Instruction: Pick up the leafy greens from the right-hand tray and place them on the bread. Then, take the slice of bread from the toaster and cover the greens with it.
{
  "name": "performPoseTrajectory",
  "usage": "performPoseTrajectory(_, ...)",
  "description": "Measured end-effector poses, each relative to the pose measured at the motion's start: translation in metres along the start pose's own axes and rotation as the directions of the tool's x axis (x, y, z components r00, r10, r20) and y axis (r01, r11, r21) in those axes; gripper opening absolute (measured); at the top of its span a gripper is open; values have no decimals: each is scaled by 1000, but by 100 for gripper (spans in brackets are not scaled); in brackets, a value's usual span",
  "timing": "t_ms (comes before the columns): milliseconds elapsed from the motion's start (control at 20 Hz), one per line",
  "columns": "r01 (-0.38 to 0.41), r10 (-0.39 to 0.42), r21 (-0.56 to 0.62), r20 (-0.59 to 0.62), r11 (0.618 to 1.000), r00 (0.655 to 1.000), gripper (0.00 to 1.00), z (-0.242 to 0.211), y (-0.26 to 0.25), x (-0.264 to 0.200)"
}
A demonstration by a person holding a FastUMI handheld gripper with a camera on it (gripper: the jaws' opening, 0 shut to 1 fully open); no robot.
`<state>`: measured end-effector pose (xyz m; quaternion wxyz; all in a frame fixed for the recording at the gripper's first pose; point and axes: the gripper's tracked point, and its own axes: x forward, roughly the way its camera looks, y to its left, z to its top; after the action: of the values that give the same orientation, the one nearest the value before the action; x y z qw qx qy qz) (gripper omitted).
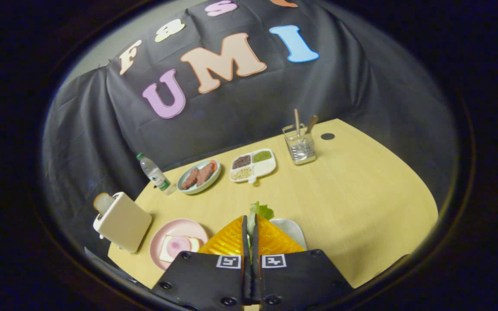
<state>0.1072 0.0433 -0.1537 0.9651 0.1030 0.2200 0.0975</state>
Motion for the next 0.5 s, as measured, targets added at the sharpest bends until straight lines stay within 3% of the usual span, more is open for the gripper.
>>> performPoseTrajectory(250, -128, 128, 15, 10, 992, 992, 3, 13, 74, -10)
performPoseTrajectory(500, -251, 252, 46, -37, 967, 967, 3, -3, 146, -9)
